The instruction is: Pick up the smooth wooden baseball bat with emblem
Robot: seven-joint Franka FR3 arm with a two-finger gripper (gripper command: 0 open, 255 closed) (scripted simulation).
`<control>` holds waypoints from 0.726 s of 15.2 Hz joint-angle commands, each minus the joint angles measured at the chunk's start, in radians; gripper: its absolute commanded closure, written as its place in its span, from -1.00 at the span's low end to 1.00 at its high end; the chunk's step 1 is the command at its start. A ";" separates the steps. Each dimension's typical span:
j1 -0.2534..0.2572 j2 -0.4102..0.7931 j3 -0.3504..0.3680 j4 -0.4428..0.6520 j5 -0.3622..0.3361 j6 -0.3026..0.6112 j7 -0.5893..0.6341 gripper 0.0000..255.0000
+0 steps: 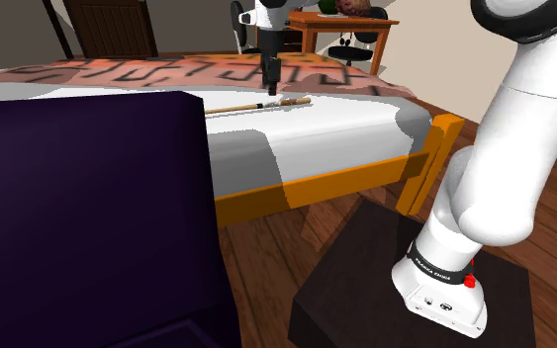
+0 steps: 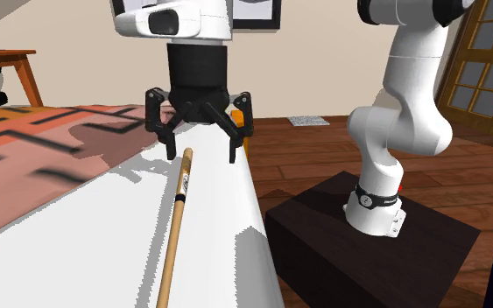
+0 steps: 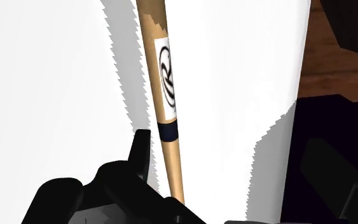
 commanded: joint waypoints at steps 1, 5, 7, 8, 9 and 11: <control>-0.001 0.095 0.000 0.095 0.015 -0.016 -0.085 -1.00; -0.005 0.195 0.013 0.179 0.025 -0.017 -0.167 -1.00; -0.005 0.195 0.014 0.152 0.025 0.010 -0.167 -1.00; -0.005 0.195 0.014 0.139 0.026 0.023 -0.167 -1.00; -0.005 0.196 0.014 0.126 0.026 0.037 -0.166 -1.00; -0.004 0.199 0.015 0.095 0.026 0.070 -0.166 -1.00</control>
